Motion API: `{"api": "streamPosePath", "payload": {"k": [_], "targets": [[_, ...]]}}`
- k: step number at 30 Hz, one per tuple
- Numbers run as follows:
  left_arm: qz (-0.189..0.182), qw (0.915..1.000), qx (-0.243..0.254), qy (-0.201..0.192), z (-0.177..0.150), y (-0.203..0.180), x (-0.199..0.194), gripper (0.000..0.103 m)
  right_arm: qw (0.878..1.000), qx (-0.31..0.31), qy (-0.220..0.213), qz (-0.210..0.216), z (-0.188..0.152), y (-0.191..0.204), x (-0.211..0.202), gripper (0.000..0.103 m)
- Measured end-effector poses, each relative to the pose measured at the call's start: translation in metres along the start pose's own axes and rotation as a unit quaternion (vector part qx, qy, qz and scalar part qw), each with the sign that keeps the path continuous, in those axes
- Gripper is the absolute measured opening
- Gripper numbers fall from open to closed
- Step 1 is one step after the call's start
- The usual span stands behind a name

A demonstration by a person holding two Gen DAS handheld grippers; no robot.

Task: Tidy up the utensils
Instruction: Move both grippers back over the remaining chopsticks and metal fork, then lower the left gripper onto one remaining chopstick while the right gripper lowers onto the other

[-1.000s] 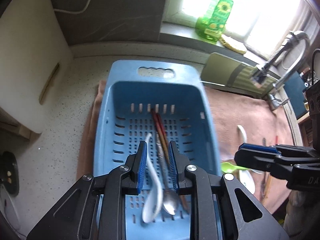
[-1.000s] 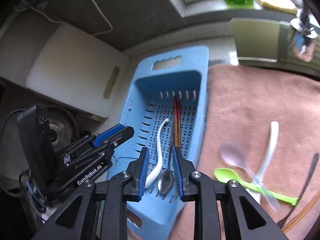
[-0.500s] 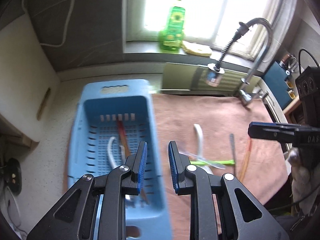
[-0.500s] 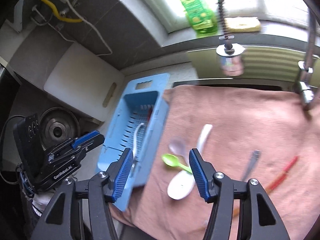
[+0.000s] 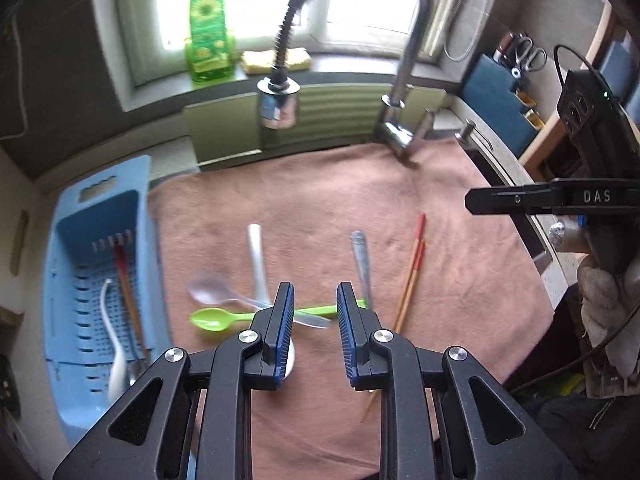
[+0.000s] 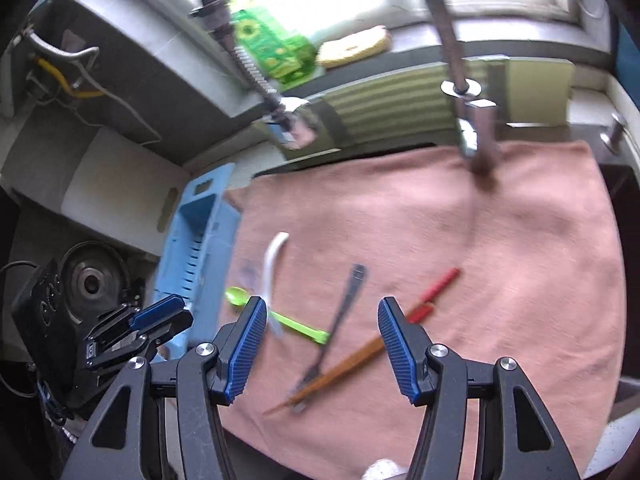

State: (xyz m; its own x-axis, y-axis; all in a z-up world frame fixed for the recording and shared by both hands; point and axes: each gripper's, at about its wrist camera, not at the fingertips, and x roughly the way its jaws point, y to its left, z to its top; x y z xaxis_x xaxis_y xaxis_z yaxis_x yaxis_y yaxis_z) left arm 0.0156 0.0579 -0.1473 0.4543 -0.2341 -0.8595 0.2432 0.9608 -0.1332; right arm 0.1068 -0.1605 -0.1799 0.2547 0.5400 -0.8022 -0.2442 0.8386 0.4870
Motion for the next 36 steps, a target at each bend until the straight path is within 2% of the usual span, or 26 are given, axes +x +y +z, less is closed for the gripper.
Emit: {"api": "streamPosePath", "payload": {"k": [9,11,15,16,25,33,36], "targets": [[-0.046,0.9951,0.057,0.067,-0.012,-0.055,0.054,0.02,0.998,0.049,0.035,0.018,-0.018,-0.045,0.006,0.054],[-0.049,0.9931,0.071,0.08,-0.013,-0.062,0.065,0.02,0.996,0.073,0.044,0.023,-0.024,-0.053,0.012,0.047],[-0.056,0.9884,0.097,0.102,-0.016,-0.07,0.08,0.02,0.991,0.117,0.066,0.027,-0.04,-0.065,0.031,0.025],[-0.059,0.9876,0.102,0.104,-0.016,-0.07,0.081,0.02,0.989,0.127,0.072,0.032,-0.043,-0.066,0.036,0.023],[-0.074,0.9831,0.127,0.109,-0.016,-0.065,0.079,0.02,0.981,0.169,0.088,0.037,-0.055,-0.054,0.071,0.023],[-0.085,0.9826,0.129,0.103,-0.016,-0.054,0.074,0.02,0.978,0.181,0.101,0.009,-0.056,-0.046,0.093,0.023],[-0.085,0.9831,0.127,0.1,-0.015,-0.051,0.072,0.02,0.977,0.187,0.106,0.012,-0.058,-0.046,0.099,0.023]]}}
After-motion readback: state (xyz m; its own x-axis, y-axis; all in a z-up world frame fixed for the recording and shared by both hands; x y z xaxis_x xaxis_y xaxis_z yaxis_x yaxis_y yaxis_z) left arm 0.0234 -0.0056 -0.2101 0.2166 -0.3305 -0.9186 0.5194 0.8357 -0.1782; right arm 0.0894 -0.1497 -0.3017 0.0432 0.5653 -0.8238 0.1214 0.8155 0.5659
